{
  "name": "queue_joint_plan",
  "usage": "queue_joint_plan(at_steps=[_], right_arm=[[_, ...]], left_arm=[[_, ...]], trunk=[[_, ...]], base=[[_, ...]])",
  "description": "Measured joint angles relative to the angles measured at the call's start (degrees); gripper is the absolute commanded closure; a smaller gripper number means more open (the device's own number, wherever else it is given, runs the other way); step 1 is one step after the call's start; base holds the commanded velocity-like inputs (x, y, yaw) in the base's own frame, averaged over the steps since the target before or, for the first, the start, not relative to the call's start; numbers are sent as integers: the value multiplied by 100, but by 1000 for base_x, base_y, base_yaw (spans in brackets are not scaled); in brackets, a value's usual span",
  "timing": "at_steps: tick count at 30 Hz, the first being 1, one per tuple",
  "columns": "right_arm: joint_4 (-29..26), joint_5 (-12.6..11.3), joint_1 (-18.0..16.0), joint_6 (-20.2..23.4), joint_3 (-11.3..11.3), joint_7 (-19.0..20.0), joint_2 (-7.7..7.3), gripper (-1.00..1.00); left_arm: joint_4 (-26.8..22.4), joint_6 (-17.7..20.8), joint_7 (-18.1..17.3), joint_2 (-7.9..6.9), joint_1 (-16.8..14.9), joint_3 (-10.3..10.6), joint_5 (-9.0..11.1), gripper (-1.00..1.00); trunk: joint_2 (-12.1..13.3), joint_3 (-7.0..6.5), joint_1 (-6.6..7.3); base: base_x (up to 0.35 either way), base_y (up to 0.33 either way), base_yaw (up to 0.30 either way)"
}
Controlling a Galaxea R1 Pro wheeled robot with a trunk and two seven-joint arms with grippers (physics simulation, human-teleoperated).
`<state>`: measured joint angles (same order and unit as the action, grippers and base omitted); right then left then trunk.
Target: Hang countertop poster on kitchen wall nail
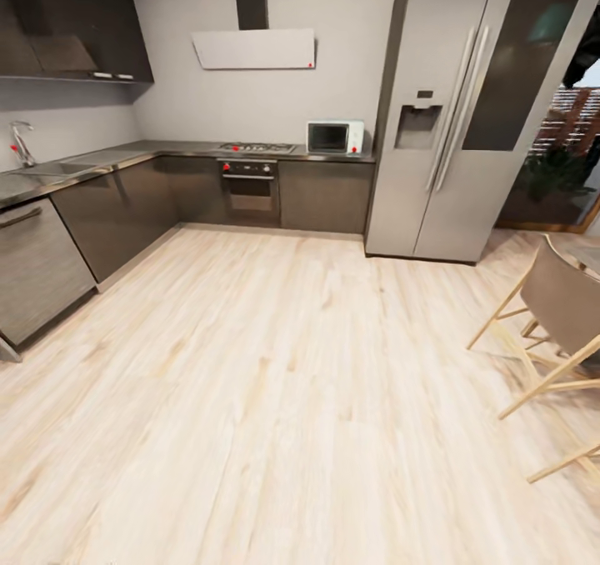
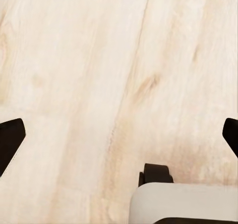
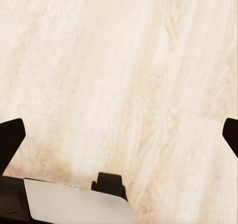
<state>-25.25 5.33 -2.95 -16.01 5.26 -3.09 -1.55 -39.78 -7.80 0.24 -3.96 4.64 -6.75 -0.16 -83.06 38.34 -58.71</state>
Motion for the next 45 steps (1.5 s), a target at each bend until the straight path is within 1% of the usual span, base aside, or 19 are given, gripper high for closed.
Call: queue_joint_plan(at_steps=[9,13,24,40,44,45], right_arm=[[0,0,-1,-2,1,2,0,-100],[-1,1,-1,-6,-3,0,0,-100],[-1,3,0,-8,-10,-1,1,-100],[-1,0,-14,-7,-35,-1,-9,-100],[-17,-13,-258,-3,-46,-55,5,-100],[-24,-9,-497,1,-53,-263,90,-100]], left_arm=[[0,0,0,0,0,0,0,-100],[1,-1,0,0,-1,1,2,-100],[2,-2,-8,7,-1,11,22,-100],[3,-115,-8,10,-1,22,24,-100],[-54,-95,0,59,-1,76,35,-100],[-124,-76,7,128,-5,86,92,-100]], trunk=[[0,48,0],[0,71,-1],[0,135,-2],[0,233,-2],[0,259,-2],[0,266,-2]], base=[[187,229,241],[112,115,238],[18,18,234],[0,0,220],[0,0,202],[0,0,198]])
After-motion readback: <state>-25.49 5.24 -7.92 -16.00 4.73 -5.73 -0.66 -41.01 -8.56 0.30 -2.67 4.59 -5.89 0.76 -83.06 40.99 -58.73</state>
